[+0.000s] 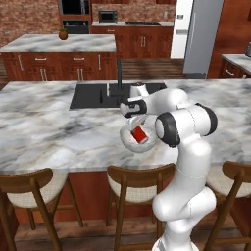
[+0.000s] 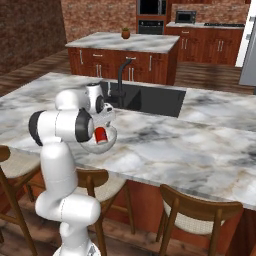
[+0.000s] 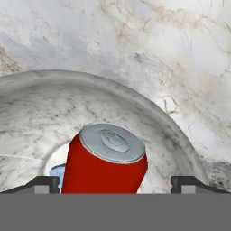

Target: Open the fridge, grab two sodas, and place both sodas inside the bowl with ice on the dining counter.

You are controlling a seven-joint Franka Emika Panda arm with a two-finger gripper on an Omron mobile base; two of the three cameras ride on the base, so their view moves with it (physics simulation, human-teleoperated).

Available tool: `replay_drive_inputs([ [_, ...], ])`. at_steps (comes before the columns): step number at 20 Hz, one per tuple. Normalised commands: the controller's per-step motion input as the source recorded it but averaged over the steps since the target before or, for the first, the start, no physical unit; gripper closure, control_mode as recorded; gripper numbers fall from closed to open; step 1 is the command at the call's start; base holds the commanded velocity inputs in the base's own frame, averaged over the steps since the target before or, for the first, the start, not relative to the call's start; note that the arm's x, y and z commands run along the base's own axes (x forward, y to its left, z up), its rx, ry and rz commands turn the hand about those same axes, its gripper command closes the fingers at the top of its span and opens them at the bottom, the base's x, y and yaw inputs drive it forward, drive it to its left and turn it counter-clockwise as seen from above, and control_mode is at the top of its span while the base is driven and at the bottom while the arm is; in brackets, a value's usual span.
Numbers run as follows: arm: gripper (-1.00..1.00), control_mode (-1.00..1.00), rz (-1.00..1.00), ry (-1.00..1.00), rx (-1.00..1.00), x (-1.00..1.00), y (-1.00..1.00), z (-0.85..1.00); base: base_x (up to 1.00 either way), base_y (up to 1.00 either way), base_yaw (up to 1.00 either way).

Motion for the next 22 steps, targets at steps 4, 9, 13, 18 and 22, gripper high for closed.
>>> replay_drive_inputs([
  [4,-1.0,-1.0,0.09,-0.13,0.0,-0.55,-0.07,0.44,0.0,0.0,0.0],
  [9,-1.0,-1.0,0.08,-0.12,0.0,-0.67,-0.02,0.45,0.0,0.0,0.0],
  [13,-1.0,-1.0,0.02,-0.1,0.01,-0.87,0.0,0.37,0.0,0.0,0.0],
  [18,-1.0,-1.0,-0.02,-0.16,0.08,-1.0,-0.03,0.36,0.0,0.0,0.0],
  [22,-1.0,-1.0,-0.06,-0.12,0.16,-1.0,-0.08,0.55,0.0,0.0,0.0],
])
